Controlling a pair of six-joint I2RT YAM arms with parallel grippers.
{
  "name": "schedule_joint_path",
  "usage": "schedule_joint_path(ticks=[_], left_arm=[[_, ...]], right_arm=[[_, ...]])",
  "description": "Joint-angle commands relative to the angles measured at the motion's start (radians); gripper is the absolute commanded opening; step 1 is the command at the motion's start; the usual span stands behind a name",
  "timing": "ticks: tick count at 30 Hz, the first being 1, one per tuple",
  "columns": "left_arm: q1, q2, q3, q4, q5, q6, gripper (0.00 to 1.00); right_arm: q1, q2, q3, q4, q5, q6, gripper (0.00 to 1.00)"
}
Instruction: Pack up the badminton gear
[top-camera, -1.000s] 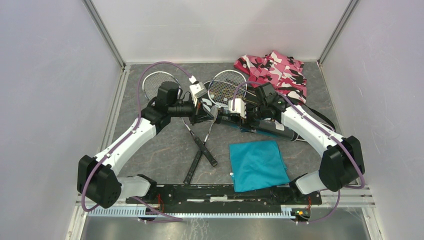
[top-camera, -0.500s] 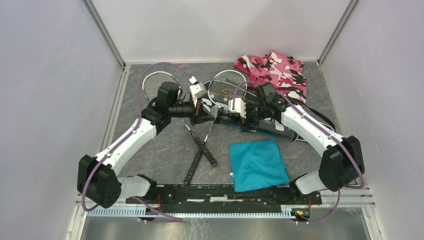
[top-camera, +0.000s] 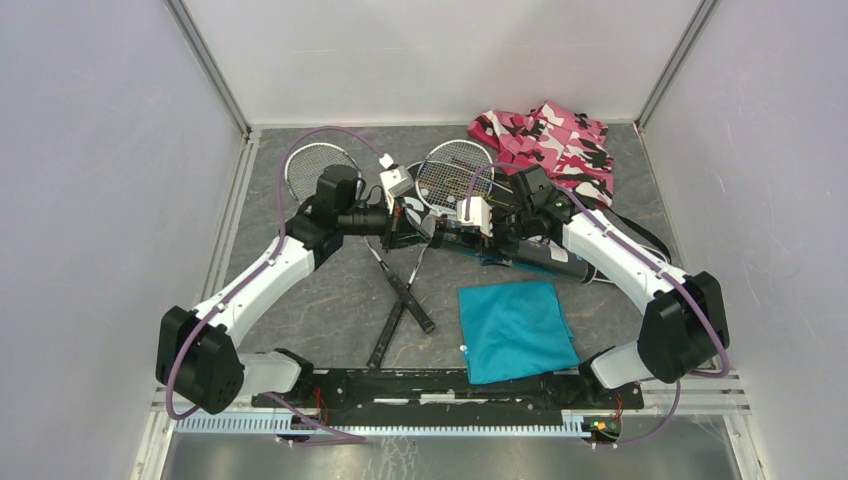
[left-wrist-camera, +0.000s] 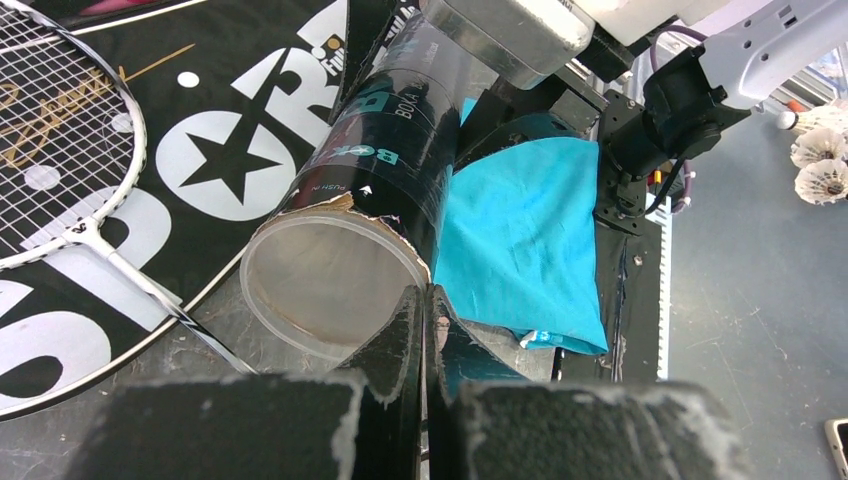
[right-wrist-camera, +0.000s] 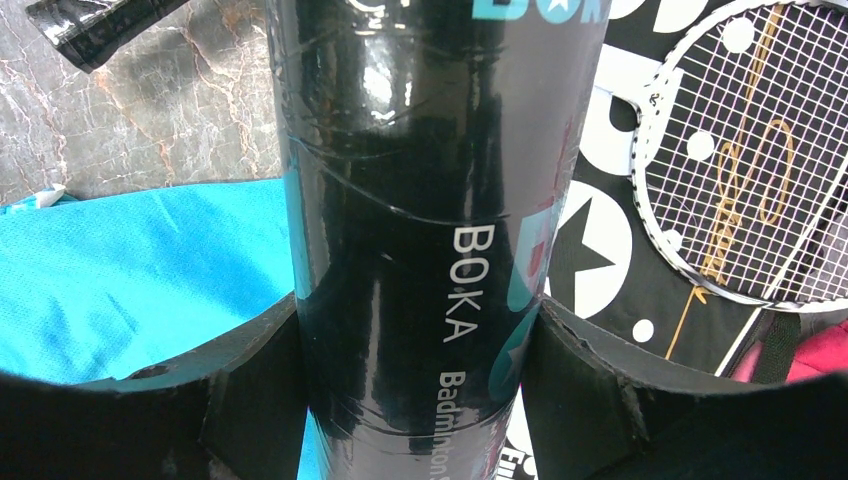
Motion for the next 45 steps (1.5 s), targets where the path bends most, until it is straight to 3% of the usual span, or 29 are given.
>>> schedule_joint_path(ticks=[1,15,18,31,45], left_arm=[[0.004,-0.001,-0.016,0.063,0.064,-0.04,0.02],[0.034,0.033,-0.028,0.123,0.153,-0.113,0.02],[0.036,0.044,-0.027,0.127,0.163,-0.119,0.07],[0.036,0.042,-0.047,0.134,0.174,-0.106,0.46],[0.021,0.057,-0.029,0.108,0.192,-0.063,0.59]], right_arm=[[0.003,-0.019,0.036,0.031,-0.053,-0.009,0.28],[0.004,-0.03,0.045,0.005,-0.107,-0.025,0.28],[0.002,-0.034,0.051,0.006,-0.115,-0.016,0.29],[0.004,-0.036,0.075,0.013,-0.108,0.013,0.29],[0.062,-0.027,0.082,0.054,-0.069,0.108,0.29]])
